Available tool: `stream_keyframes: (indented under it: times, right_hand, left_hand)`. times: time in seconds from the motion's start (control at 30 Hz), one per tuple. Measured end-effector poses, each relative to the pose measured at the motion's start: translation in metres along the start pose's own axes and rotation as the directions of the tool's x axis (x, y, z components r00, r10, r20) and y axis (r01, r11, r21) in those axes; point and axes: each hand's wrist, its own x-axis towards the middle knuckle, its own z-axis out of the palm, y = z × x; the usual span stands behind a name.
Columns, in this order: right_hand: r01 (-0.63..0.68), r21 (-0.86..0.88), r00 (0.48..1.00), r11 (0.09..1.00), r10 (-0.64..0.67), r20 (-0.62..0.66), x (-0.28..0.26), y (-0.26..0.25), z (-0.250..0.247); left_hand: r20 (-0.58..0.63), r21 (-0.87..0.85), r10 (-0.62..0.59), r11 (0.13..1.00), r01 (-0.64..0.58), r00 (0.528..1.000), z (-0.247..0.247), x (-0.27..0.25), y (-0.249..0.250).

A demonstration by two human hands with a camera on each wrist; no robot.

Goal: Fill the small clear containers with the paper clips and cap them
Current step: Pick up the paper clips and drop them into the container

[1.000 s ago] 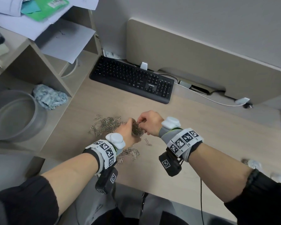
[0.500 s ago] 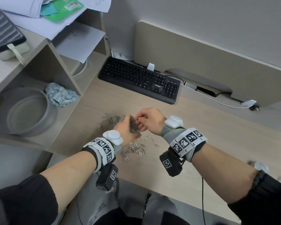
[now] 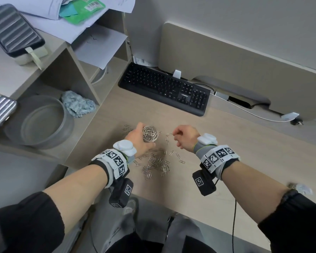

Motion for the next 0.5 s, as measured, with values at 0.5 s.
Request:
stream_keyframes:
  times: [0.5]
  right_hand:
    - [-0.043, -0.413, 0.981, 0.910, 0.117, 0.154, -0.002, 0.029, 0.083]
  left_hand:
    - [-0.002, 0.052, -0.103, 0.993, 0.103, 0.995, -0.002, -0.027, -0.060]
